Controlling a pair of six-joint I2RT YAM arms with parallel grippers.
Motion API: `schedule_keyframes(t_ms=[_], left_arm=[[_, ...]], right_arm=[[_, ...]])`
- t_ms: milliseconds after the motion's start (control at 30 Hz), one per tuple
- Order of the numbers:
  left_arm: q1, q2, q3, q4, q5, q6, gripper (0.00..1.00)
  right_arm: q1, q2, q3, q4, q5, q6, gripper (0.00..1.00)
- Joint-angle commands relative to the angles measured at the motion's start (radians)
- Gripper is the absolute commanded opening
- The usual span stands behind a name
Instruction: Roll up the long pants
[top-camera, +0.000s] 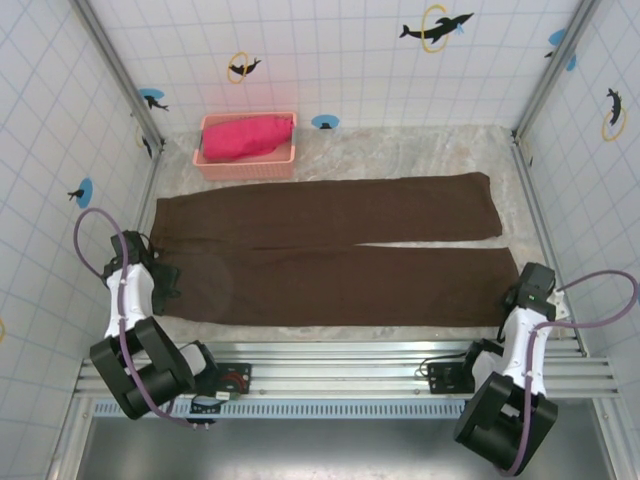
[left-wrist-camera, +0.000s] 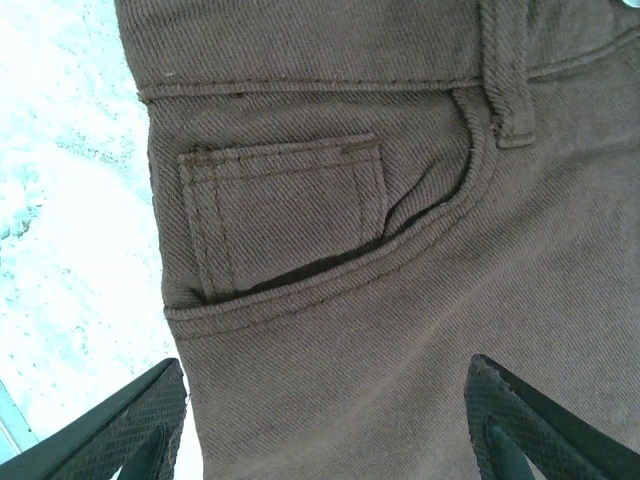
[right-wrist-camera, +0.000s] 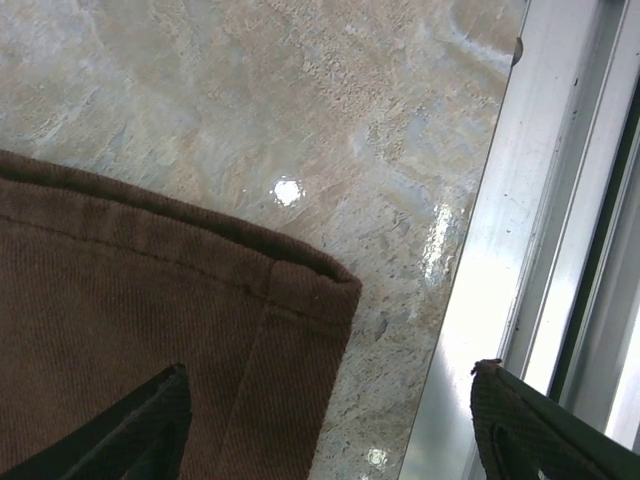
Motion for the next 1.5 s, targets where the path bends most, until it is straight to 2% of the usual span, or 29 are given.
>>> schedule_keyframes(t_ms=[0,100,233,300,367,433,500,600,933,1000,1033,1067,1100,1200,1467], left_arm=[[0.019,0.012,-0.012,0.011,0.004,0.010,0.72],[0.025,0.012,-0.020,0.013,0.003,0.006,0.72],[0.034,0.019,-0.028,0.020,0.003,0.002,0.72],[0.038,0.018,-0.028,0.022,0.003,0.004,0.72],[0.040,0.018,-0.030,0.022,0.002,0.004,0.72],[0.043,0.016,-0.032,0.022,0.001,0.004,0.71],[0.045,0.012,-0.036,0.020,-0.001,0.002,0.72],[0.049,0.004,-0.050,0.023,0.001,-0.001,0.73],[0.069,-0.001,-0.083,0.038,0.009,-0.010,0.77],[0.069,0.002,-0.082,0.037,0.008,-0.009,0.77],[0.069,0.004,-0.081,0.037,0.007,-0.007,0.77],[0.069,0.007,-0.079,0.035,0.005,-0.007,0.77],[0.069,0.010,-0.076,0.032,0.002,-0.006,0.78],[0.069,0.015,-0.071,0.024,-0.006,-0.004,0.78],[0.069,0.015,-0.058,0.012,-0.009,-0.005,0.77]], right_arm=[[-0.022,0.008,-0.001,0.018,0.009,-0.008,0.73],[-0.037,0.017,-0.007,0.036,0.004,-0.008,0.68],[-0.052,0.051,-0.007,0.072,-0.006,-0.023,0.53],[-0.055,0.077,-0.005,0.097,-0.014,-0.033,0.39],[-0.056,0.103,-0.001,0.122,-0.027,-0.047,0.17],[-0.055,0.108,0.001,0.140,-0.046,-0.057,0.06],[-0.055,0.110,0.004,0.153,-0.056,-0.064,0.01],[-0.056,0.122,0.010,0.168,-0.064,-0.072,0.00],[-0.055,0.179,0.057,0.190,-0.092,-0.099,0.00],[-0.053,0.179,0.084,0.152,-0.099,-0.117,0.25],[-0.044,0.176,0.098,0.122,-0.085,-0.124,0.44],[-0.038,0.167,0.106,0.092,-0.065,-0.127,0.56],[-0.033,0.157,0.112,0.055,-0.031,-0.124,0.62],[-0.033,0.142,0.092,0.024,0.008,-0.103,0.63],[-0.051,0.159,0.032,0.091,-0.017,-0.059,0.58]])
